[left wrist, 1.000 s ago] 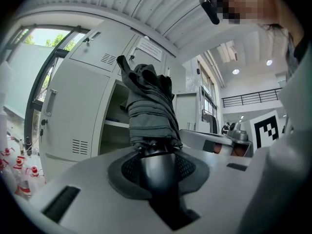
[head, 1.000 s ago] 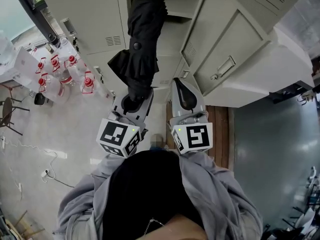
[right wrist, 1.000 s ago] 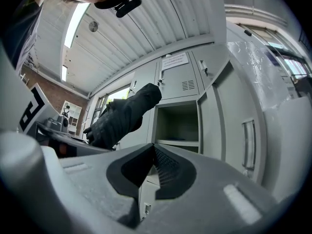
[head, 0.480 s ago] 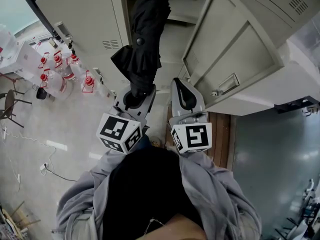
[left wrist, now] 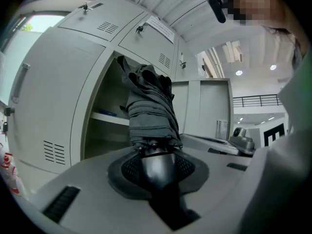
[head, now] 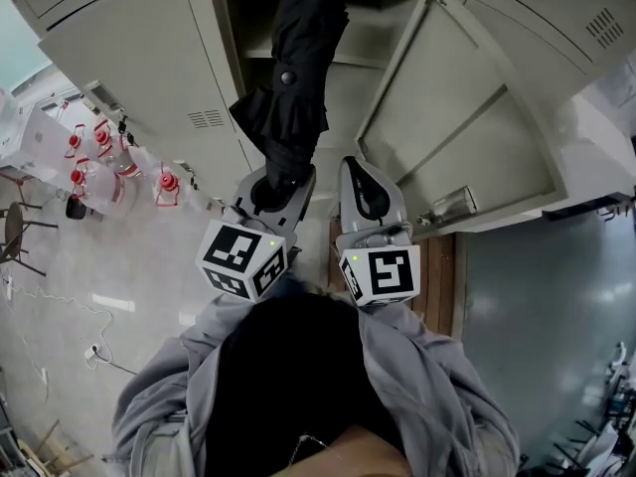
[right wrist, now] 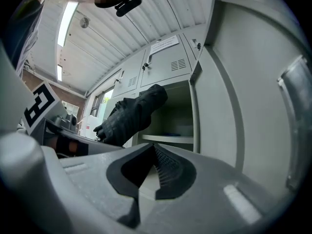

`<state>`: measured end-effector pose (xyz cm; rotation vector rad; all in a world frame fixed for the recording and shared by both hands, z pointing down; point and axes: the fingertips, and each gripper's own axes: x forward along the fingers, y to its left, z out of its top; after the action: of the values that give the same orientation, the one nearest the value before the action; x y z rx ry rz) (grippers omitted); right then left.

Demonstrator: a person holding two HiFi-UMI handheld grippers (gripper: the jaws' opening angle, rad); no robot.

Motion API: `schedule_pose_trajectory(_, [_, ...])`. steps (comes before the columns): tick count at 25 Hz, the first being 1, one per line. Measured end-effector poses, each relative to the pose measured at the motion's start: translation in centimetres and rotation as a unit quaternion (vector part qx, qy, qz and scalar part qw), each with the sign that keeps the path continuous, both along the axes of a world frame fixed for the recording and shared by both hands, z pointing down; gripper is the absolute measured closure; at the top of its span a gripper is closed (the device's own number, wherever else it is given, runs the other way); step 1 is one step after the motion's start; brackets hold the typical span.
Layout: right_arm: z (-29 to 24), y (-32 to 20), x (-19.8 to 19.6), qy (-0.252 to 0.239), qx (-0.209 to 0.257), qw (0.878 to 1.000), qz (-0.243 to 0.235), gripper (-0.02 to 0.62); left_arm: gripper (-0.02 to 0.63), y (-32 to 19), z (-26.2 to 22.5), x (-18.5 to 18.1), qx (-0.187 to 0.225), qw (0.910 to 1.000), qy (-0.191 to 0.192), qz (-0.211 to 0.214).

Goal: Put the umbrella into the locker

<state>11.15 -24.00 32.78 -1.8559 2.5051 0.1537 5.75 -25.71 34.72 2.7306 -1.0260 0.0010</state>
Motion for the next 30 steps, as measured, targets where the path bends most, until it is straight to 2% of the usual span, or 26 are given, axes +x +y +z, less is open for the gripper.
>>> schedule_pose_trajectory(7, [0.4, -3.6, 1.4, -0.009, -0.009, 0.999, 0.043, 0.591, 0.523, -4.4, -0.1, 1.9, -0.006, 0.9993, 0.000, 0.037])
schedule_pose_trajectory(9, [0.3, -4.4, 1.6, 0.001, -0.009, 0.999, 0.052, 0.591, 0.523, -5.4, -0.2, 2.5, -0.007, 0.9987, 0.001, 0.050])
schedule_pose_trajectory(18, [-0.3, -7.5, 2.3, 0.016, 0.000, 0.995, 0.095, 0.591, 0.523, -9.4, -1.1, 4.9, -0.001, 0.9953, 0.002, 0.097])
schedule_pose_trajectory(22, [-0.9, -8.3, 2.5, 0.005, 0.009, 0.993, 0.118, 0.591, 0.523, -10.6, -1.4, 5.6, -0.001, 0.9933, 0.005, 0.115])
schedule_pose_trajectory(30, [-0.9, -8.7, 2.6, 0.006, 0.012, 0.991, 0.135, 0.591, 0.520, -12.4, -1.5, 6.9, -0.018, 0.9915, 0.009, 0.128])
